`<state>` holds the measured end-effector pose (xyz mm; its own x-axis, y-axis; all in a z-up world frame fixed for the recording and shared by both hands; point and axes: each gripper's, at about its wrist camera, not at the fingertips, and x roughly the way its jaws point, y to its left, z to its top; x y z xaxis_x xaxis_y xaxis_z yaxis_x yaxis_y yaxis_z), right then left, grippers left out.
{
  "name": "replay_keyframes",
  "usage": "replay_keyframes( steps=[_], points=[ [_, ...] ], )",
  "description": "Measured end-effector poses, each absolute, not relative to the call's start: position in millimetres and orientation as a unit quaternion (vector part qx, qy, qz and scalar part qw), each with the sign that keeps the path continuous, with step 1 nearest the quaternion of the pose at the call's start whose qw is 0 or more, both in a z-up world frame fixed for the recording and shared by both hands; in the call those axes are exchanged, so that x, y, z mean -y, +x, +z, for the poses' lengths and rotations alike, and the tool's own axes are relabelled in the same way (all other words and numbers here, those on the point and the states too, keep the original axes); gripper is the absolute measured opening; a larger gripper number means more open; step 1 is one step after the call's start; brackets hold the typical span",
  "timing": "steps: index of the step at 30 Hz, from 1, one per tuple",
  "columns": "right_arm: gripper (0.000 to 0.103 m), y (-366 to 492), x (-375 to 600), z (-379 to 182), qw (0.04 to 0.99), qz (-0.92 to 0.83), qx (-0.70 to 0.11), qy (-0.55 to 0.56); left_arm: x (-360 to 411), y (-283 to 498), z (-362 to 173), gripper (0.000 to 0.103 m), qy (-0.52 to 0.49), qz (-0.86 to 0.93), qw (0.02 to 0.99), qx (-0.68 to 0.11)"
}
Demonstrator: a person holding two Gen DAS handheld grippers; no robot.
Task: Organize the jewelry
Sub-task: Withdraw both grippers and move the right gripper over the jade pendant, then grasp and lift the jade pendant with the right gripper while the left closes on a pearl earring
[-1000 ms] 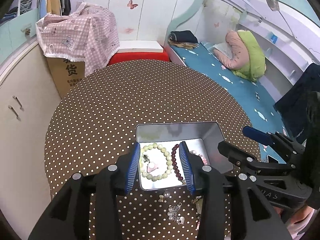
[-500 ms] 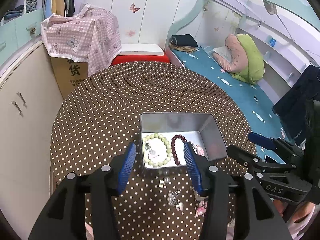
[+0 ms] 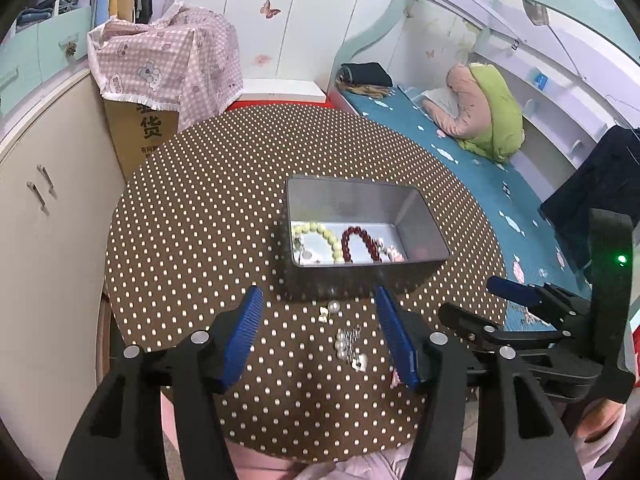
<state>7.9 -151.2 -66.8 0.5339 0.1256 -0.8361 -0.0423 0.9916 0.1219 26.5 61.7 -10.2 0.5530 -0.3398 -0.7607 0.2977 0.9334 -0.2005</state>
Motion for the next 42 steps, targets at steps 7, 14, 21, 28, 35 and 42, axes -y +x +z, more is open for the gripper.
replay_keyframes(
  steps=[7, 14, 21, 28, 35, 42],
  points=[
    [0.081, 7, 138, -87, 0.857, 0.047, -0.512, 0.044, -68, 22, -25, 0.057, -0.027, -0.182, 0.871, -0.455],
    [0.081, 13, 123, -101, 0.845, 0.043, -0.531, 0.038, -73, 23, -40, 0.057, -0.029, -0.179, 0.861, -0.475],
    [0.081, 23, 107, -113, 0.835, 0.039, -0.549, 0.030, -79, 23, -57, 0.064, -0.035, -0.174, 0.853, -0.491],
    [0.080, 30, 96, -120, 0.836, 0.028, -0.548, 0.009, -83, 26, -66, 0.064, -0.035, -0.168, 0.849, -0.500],
    [0.066, 33, 82, -119, 0.843, 0.022, -0.538, -0.012, -82, 30, -70, 0.064, -0.033, -0.168, 0.845, -0.506],
    [0.043, 25, 85, -111, 0.849, 0.031, -0.528, -0.012, -72, 32, -75, 0.064, -0.030, -0.176, 0.840, -0.513]
  ],
)
